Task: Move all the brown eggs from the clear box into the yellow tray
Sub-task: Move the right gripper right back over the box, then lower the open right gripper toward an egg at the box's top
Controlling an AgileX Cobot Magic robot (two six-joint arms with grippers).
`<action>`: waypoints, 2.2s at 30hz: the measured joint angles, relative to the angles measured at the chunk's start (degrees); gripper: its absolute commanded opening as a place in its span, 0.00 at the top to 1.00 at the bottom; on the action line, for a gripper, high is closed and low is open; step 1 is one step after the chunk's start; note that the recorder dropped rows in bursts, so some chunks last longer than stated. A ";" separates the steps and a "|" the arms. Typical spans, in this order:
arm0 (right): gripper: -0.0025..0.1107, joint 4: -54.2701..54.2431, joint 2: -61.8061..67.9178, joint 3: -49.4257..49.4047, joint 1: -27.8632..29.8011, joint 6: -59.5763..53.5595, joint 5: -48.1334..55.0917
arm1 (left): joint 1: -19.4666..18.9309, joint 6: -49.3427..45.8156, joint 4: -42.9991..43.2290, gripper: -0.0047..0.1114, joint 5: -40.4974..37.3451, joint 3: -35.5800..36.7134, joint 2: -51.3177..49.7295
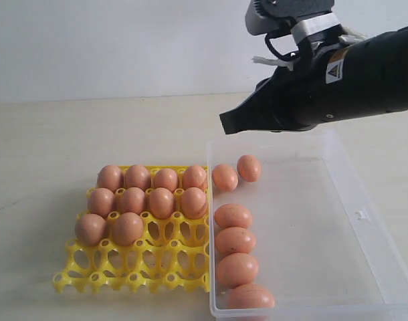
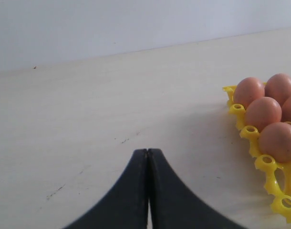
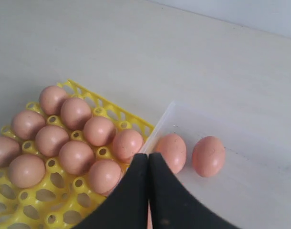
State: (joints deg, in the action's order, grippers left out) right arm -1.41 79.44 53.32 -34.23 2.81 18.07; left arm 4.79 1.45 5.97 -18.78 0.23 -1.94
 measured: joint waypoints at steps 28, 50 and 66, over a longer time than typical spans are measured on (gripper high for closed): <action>0.98 -10.02 -0.24 5.32 0.37 -7.14 3.92 | 0.00 0.00 0.00 0.96 0.00 0.00 0.00; 0.85 -9.72 -0.24 5.33 2.44 -7.13 8.89 | 0.00 0.00 0.00 0.96 0.00 0.00 0.00; 0.49 -11.41 15.59 18.27 11.35 -5.93 29.98 | 0.00 0.00 0.00 0.96 0.00 0.00 0.00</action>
State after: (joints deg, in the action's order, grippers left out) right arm -12.82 95.03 71.59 -22.87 -3.12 48.05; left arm 4.79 1.45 5.97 -18.78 0.23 -1.94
